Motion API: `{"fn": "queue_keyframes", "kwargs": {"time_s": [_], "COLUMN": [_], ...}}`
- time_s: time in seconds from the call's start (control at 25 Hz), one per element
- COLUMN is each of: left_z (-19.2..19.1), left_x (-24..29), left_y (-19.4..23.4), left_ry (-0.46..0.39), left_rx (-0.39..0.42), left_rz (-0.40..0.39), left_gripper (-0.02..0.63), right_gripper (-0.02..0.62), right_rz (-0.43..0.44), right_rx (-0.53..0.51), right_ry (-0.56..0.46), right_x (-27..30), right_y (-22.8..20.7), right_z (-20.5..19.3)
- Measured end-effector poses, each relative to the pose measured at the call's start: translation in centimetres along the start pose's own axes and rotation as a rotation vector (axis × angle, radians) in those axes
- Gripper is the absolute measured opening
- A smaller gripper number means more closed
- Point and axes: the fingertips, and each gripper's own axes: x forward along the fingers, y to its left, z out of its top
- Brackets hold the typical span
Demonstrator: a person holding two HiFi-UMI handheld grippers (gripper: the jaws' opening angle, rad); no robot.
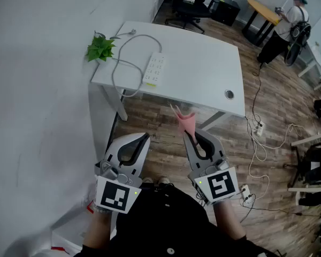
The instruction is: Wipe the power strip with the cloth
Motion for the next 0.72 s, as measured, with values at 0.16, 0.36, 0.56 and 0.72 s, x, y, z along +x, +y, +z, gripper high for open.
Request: {"fn": "queue_keyframes", "kwargs": {"time_s": [0.16, 0.36, 0.56, 0.72], "left_z": [0.1, -0.4, -0.7, -0.8], "left_x": [-0.1, -0.3, -0.7, -1.1], "left_y": [0.0, 0.1, 0.5, 1.0], "left_ry": [-0.01, -0.004, -0.001, -0.006], "left_rx": [0.007, -0.001, -0.008, -0.004], "left_rz": [-0.002, -0.006, -0.003, -0.007], "left_gripper": [0.014, 0.014, 0.014, 0.014], "right_gripper": [0.048, 0.048, 0.048, 0.048], "right_rz": [0.004, 0.005, -0.005, -0.014], "right_rx": [-0.009, -0.008, 0.006, 0.016], "right_ry": [-0.005, 0.002, 0.006, 0.012], "right_x": [0.1, 0.3, 0.6, 0.9], "right_y": [0.3, 0.6, 0.9, 1.1], "right_z": [0.1, -0.1, 0.0, 0.0]}}
